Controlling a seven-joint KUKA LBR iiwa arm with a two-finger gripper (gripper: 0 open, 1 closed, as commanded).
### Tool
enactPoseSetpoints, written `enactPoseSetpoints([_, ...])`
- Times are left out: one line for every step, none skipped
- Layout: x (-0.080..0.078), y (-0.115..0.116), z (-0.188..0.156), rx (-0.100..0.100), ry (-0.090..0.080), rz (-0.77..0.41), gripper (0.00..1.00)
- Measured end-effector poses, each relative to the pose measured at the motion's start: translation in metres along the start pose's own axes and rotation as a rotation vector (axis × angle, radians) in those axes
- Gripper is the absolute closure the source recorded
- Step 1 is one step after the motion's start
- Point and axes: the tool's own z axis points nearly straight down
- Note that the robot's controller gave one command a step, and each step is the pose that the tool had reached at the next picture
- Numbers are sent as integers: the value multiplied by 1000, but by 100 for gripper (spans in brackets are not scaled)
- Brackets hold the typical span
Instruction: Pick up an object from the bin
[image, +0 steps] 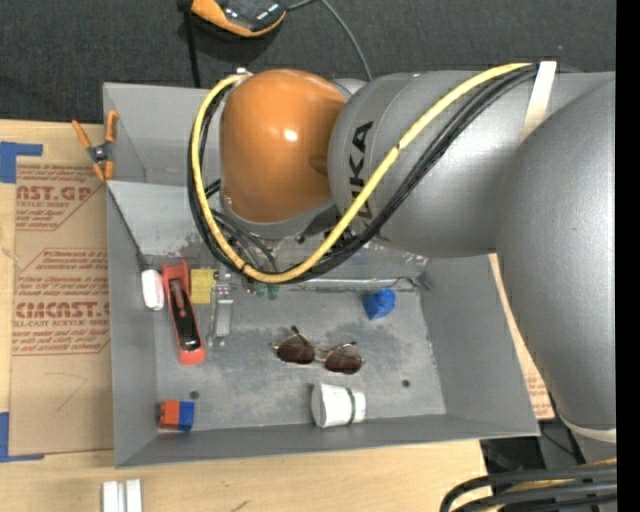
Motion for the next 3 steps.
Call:
enactPoseSetpoints([-2,-1,-5,-2,-8,2,0])
enactPoseSetpoints([-7,-25,38,-4,-14,-37,0])
enactPoseSetpoints([7,-49,49,3,9,-115,0])
